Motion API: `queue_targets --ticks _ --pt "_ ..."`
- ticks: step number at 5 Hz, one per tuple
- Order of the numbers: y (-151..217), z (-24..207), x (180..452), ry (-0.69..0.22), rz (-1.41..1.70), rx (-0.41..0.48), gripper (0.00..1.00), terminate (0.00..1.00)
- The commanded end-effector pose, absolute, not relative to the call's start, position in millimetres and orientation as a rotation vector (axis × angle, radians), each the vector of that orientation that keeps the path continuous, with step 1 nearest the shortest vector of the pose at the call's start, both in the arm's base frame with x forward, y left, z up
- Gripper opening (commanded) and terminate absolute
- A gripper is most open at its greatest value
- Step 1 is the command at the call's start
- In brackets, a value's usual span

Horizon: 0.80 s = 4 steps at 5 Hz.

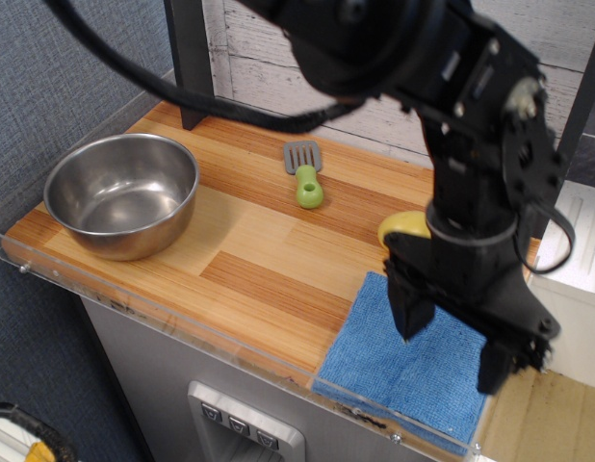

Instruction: Move the cloth to the bottom right edge of the table

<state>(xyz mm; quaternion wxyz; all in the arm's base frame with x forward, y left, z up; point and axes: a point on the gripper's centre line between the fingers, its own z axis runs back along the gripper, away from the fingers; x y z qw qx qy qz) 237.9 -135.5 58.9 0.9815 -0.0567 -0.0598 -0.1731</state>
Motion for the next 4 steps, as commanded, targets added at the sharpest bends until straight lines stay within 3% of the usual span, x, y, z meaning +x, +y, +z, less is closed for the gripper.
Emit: queue_targets --ticks 1,4 --pt "-128 87 247 -0.206 -0.337 -0.122 1.0 0.0" --pt "-108 105 227 -0.212 -0.175 -0.045 1.0 0.0"
